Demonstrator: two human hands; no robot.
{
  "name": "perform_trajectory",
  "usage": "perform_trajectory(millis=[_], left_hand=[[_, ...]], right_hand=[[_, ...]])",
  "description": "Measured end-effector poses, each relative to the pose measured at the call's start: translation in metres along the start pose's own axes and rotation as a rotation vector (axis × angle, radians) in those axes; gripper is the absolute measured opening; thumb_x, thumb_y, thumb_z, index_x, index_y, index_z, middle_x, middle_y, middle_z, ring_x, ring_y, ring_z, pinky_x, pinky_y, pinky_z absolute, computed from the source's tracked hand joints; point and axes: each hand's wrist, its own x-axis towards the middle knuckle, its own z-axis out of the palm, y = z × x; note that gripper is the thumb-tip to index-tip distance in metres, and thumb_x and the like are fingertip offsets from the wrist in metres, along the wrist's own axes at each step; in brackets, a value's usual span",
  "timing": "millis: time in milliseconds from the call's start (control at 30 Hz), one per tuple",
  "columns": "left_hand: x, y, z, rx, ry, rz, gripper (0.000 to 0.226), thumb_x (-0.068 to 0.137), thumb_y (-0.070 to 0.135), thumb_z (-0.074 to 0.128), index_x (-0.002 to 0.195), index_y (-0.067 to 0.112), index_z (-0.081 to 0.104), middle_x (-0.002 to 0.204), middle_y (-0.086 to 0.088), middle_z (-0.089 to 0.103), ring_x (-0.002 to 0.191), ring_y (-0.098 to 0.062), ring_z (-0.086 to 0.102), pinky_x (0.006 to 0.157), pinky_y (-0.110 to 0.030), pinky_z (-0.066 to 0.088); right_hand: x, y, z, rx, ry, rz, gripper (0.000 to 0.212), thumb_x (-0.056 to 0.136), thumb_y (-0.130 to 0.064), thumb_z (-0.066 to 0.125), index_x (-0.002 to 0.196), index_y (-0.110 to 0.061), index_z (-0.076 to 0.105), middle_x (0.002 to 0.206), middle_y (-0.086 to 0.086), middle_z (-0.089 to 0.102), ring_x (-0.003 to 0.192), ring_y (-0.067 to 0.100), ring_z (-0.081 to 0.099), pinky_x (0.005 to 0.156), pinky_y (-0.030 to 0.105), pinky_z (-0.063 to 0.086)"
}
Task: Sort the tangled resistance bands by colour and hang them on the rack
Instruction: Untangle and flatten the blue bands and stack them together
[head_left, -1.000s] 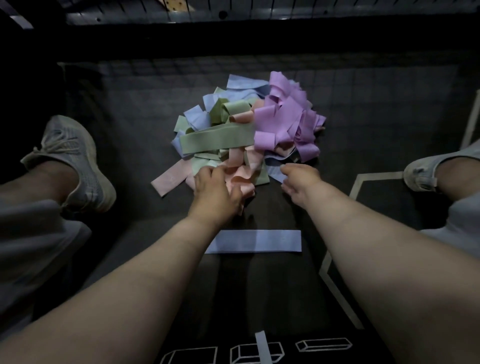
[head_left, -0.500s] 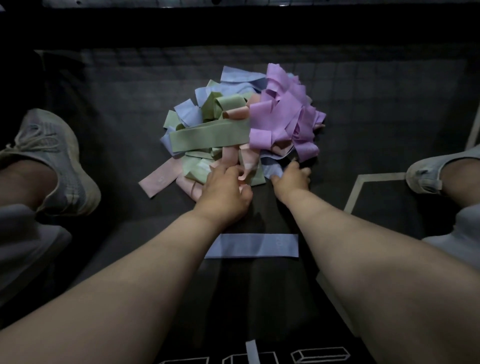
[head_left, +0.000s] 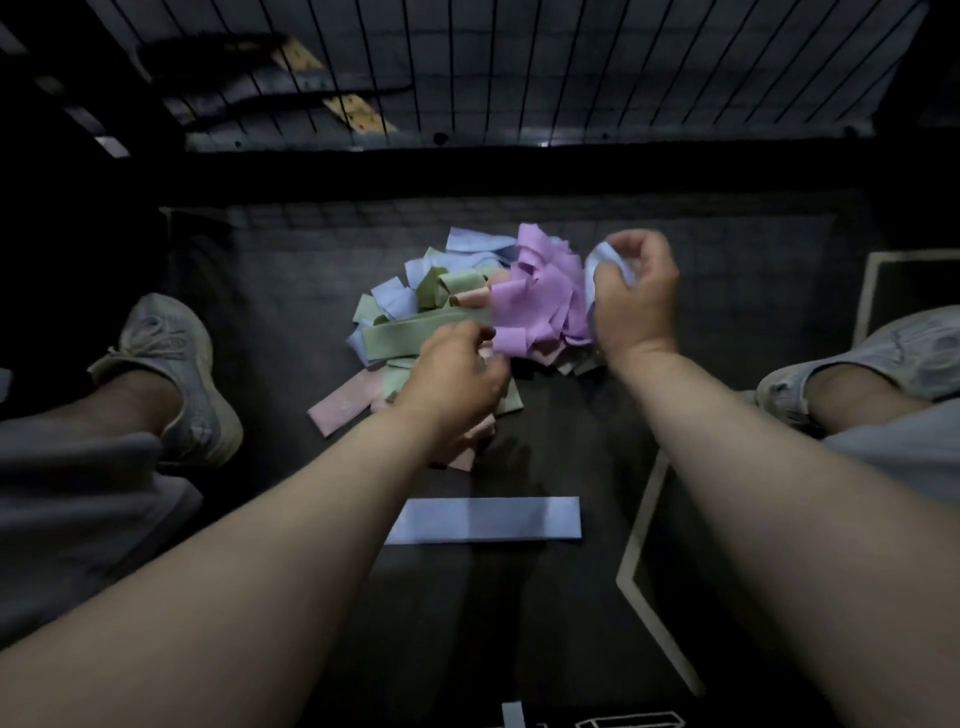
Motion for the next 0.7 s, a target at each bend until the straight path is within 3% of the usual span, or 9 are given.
perform_trajectory(millis=[67,167,233,300,367,500,600,633,700], left_hand=[[-0.007,0.019,-0.019,-0.088,0.024,0.029,0.045,0.093,0.022,0.063,0.137,0.018,0.055,0.135,-0.004,0.057,0.119,-0.017,0.056,0.103,-0.038,0.049],[-0.022,0.055,-0.059,-0.381,0.080,0.106,0.053,0.083,0.021,0.072,0.133,0.023,0.057,0.130,-0.001,0.061,0.115,-0.013,0.059,0.099,-0.034,0.052],[-0.036,0.080,-0.088,-0.598,0.053,0.172,0.062,0.070,0.018,0.072,0.130,0.023,0.057,0.132,-0.001,0.062,0.121,-0.016,0.060,0.095,-0.031,0.054],[-0.055,0.101,-0.114,-0.713,-0.029,0.240,0.062,0.070,0.011,0.072,0.131,0.015,0.057,0.128,-0.009,0.065,0.119,-0.024,0.063,0.095,-0.035,0.055],[-0.078,0.118,-0.133,-0.687,-0.084,0.296,0.046,0.082,0.006,0.071,0.127,0.009,0.061,0.119,-0.013,0.069,0.108,-0.028,0.067,0.093,-0.040,0.056],[-0.116,0.134,-0.152,-0.647,-0.097,0.339,0.022,0.097,0.009,0.061,0.115,-0.004,0.065,0.106,-0.031,0.068,0.090,-0.034,0.065,0.087,-0.058,0.053],[-0.140,0.141,-0.166,-0.761,-0.063,0.354,0.019,0.100,0.011,0.056,0.114,0.001,0.066,0.101,-0.023,0.073,0.086,-0.028,0.070,0.080,-0.044,0.057],[-0.146,0.142,-0.169,-0.828,-0.055,0.349,0.020,0.100,0.009,0.055,0.114,0.001,0.066,0.100,-0.021,0.073,0.085,-0.027,0.070,0.079,-0.040,0.057],[-0.160,0.145,-0.173,-0.953,-0.048,0.344,0.021,0.100,0.006,0.052,0.114,-0.002,0.065,0.102,-0.021,0.073,0.085,-0.027,0.069,0.076,-0.038,0.059]], right_hand=[[0.004,-0.042,-0.014,0.112,-0.090,0.000,0.022,0.070,-0.017,0.053,0.092,-0.021,0.055,0.078,-0.008,0.061,0.068,0.002,0.060,0.064,0.023,0.050],[-0.002,-0.104,-0.035,0.090,-0.365,-0.031,0.021,0.070,-0.010,0.055,0.088,-0.020,0.059,0.077,0.002,0.061,0.065,0.011,0.057,0.055,0.025,0.048],[-0.012,-0.144,-0.053,0.091,-0.548,-0.090,0.022,0.078,0.004,0.059,0.087,-0.015,0.066,0.081,0.014,0.065,0.069,0.016,0.057,0.059,0.027,0.049],[-0.027,-0.180,-0.070,0.149,-0.709,-0.114,0.025,0.087,0.009,0.058,0.103,-0.006,0.070,0.094,0.024,0.067,0.077,0.022,0.062,0.067,0.030,0.053],[-0.042,-0.206,-0.083,0.218,-0.824,-0.125,0.031,0.092,0.008,0.060,0.120,-0.004,0.066,0.097,0.018,0.070,0.080,0.020,0.068,0.070,0.029,0.057],[-0.065,-0.234,-0.091,0.138,-0.653,-0.247,0.044,0.093,-0.007,0.068,0.134,-0.017,0.053,0.093,0.019,0.069,0.076,0.019,0.068,0.067,0.029,0.057],[-0.083,-0.245,-0.094,0.185,-0.482,-0.189,0.033,0.097,-0.026,0.065,0.127,-0.017,0.054,0.103,0.005,0.068,0.084,0.014,0.069,0.076,0.032,0.060],[-0.090,-0.248,-0.096,0.243,-0.525,-0.117,0.030,0.099,-0.032,0.062,0.122,-0.014,0.057,0.103,0.004,0.067,0.087,0.017,0.069,0.084,0.040,0.061],[-0.102,-0.253,-0.102,0.330,-0.744,0.058,0.045,0.100,-0.048,0.052,0.117,-0.007,0.060,0.096,0.008,0.066,0.091,0.027,0.067,0.089,0.046,0.057]])
